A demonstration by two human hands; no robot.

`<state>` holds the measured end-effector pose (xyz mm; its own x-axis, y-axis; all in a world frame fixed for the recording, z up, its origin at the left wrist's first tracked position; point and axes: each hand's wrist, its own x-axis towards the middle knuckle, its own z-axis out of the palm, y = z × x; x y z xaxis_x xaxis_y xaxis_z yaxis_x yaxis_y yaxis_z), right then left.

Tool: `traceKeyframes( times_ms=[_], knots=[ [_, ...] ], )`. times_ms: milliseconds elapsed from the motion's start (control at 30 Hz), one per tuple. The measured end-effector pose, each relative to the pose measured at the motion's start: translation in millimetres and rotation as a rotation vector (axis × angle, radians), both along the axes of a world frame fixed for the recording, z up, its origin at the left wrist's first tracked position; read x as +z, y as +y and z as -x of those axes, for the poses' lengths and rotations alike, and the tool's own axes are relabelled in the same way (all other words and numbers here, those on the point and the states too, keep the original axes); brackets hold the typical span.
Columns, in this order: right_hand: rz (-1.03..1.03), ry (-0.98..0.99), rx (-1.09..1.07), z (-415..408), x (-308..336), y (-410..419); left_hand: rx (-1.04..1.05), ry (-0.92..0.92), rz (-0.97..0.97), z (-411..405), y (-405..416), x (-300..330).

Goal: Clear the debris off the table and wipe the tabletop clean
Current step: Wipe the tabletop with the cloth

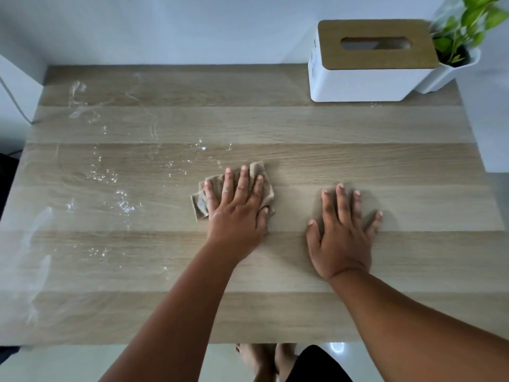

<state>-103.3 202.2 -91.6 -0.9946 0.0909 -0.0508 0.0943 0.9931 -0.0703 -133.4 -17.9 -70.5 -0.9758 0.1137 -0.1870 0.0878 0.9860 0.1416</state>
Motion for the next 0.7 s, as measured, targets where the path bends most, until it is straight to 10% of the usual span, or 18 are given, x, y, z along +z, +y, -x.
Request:
traceKeyframes(
  times_ms=[200,533,700],
  knots=[
    [0.014,-0.026,0.000,0,2,1,-0.202,0.099,-0.039,-38,-23,-5],
    [0.011,-0.034,0.010,0,1,2,0.590,-0.011,-0.053,40,-29,-1],
    [-0.005,-0.047,0.011,1,2,3,0.265,0.023,-0.042,64,-6,0]
  ],
)
